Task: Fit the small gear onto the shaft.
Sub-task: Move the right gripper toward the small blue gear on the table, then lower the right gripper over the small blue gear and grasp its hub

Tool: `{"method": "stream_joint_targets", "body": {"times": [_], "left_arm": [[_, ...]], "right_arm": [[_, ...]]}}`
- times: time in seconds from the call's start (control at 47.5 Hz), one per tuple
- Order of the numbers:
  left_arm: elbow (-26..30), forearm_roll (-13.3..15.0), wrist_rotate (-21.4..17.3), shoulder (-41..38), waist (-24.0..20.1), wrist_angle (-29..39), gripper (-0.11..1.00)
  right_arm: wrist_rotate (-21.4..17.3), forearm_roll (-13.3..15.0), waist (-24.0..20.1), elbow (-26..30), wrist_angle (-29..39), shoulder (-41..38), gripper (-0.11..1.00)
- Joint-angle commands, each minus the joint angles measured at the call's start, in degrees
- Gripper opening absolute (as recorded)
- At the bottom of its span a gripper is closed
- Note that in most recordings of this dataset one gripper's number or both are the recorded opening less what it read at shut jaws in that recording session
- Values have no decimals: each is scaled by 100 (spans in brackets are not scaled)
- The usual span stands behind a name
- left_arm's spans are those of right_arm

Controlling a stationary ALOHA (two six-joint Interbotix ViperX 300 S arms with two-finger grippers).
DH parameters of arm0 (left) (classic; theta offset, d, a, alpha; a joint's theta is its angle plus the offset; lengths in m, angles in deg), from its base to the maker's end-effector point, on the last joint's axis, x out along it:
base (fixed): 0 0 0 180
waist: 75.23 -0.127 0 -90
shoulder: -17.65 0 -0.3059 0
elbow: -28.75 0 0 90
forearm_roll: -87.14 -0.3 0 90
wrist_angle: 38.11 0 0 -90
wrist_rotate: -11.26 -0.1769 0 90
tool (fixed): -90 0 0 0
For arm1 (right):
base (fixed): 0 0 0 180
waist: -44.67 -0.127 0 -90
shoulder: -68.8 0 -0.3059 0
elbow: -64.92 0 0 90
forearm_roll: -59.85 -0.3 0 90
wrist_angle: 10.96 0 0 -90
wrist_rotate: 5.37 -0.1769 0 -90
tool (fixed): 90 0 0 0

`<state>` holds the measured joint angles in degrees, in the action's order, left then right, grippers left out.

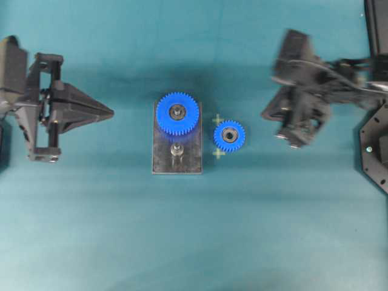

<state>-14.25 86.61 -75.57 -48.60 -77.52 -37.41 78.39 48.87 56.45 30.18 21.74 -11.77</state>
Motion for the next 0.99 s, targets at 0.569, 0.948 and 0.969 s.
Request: {"method": "stream_joint_targets", "body": {"times": [0.569,0.948,0.969], "left_arm": [[237,-26,-18,-1301,-9,79,0],[220,-26,-18,-1345,0,44,0],[220,-26,-9,-1354,0,44,0]], "right_arm": [[-26,35,105,958,264,-1749,87],[-18,132,105,1292,255,-2487,89],[-26,141,105,1301,255,-2505,89]]}}
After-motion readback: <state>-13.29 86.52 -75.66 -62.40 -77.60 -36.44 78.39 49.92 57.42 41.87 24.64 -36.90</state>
